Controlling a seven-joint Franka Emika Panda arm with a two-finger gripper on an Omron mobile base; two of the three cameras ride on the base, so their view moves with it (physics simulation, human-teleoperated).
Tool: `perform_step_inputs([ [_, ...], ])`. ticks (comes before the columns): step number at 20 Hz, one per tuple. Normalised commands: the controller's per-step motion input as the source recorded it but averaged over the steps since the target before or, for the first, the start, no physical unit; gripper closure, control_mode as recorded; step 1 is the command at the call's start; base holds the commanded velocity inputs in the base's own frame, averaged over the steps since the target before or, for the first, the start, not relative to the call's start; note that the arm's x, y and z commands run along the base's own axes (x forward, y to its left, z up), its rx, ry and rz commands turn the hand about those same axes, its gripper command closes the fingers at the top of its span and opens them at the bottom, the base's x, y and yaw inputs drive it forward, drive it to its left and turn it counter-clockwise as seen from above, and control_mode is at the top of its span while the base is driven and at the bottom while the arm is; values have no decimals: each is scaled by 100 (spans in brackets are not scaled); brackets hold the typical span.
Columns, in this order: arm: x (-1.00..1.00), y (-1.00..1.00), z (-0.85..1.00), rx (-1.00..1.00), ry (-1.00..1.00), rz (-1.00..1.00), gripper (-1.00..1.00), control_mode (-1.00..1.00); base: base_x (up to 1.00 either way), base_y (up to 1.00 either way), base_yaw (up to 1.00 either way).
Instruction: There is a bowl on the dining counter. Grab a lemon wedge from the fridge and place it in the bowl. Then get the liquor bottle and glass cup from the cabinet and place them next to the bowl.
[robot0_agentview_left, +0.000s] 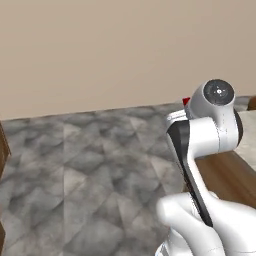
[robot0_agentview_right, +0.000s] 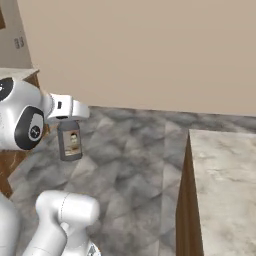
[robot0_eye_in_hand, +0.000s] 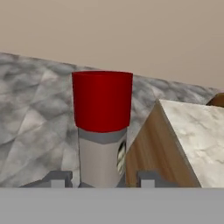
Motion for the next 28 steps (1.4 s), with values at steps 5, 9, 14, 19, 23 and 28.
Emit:
perform_step_inputs([
  [5,0,0,0,0,0,0,100,100,100,31,-22],
  [9,0,0,0,0,0,0,100,100,100,33,-22],
  [14,0,0,0,0,0,0,100,100,100,33,-23],
  [19,0,0,0,0,0,0,100,100,100,31,-25],
  [23,0,0,0,0,0,0,100,100,100,36,-35],
  [28,0,0,0,0,0,0,100,100,83,50,-60],
])
